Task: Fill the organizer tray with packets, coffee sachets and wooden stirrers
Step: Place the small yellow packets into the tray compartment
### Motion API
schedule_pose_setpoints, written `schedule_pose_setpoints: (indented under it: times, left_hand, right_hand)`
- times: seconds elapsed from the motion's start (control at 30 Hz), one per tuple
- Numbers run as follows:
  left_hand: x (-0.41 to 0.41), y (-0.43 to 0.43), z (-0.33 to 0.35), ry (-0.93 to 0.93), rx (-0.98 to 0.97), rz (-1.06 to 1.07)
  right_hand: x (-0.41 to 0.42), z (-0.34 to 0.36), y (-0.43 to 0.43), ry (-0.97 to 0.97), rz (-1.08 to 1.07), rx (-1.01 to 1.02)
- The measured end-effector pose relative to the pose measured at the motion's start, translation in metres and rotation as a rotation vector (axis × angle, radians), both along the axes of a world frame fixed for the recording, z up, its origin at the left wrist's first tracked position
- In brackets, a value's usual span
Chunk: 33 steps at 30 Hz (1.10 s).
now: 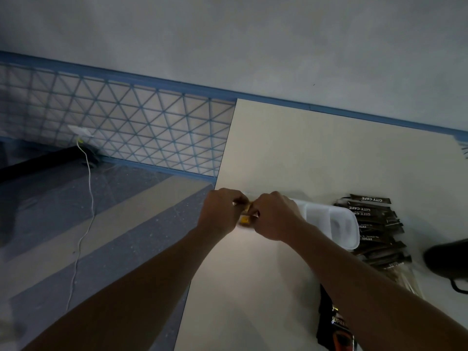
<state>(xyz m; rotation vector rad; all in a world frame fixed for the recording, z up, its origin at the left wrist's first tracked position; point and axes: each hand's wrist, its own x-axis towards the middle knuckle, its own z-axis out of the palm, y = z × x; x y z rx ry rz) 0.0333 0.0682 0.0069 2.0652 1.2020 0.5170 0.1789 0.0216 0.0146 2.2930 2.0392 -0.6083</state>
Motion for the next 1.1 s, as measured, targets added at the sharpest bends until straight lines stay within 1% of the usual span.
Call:
schedule_pose_setpoints:
  times: [0.07, 0.17, 0.3, 0.43, 0.6, 0.77, 0.93, 1.1]
  left_hand:
    - [0.001, 0.001, -0.002, 0.058, -0.026, -0.023]
    - [0.001, 0.001, -0.003, 0.114, -0.055, -0.043]
    - [0.001, 0.001, 0.0, 0.055, -0.018, -0.031]
    - [-0.002, 0.003, 0.005, 0.008, 0.004, 0.058]
    - [-0.01, 0.002, 0.01, 0.016, 0.033, 0.103]
    - [-0.014, 0.0, 0.016, 0.005, 0.064, 0.105]
    - [-0.011, -0.007, 0.023, -0.055, 0.059, 0.129]
    - [-0.001, -0.022, 0.033, -0.097, 0.071, 0.063]
  right_hand:
    - [0.003, 0.001, -0.001, 0.021, -0.024, 0.006]
    - [0.002, -0.003, -0.004, -0.006, -0.037, 0.003]
    - [-0.001, -0.009, -0.008, -0.008, -0.065, 0.02]
    - [-0.004, -0.011, -0.011, 0.008, -0.084, 0.047]
    - [-0.002, -0.003, -0.016, 0.093, -0.092, 0.084]
    - [0.015, 0.014, -0.018, 0.177, -0.15, 0.111]
    - [0.031, 0.033, -0.024, 0.228, -0.226, 0.179]
    - [0.045, 0.048, -0.047, 0.243, -0.312, 0.255]
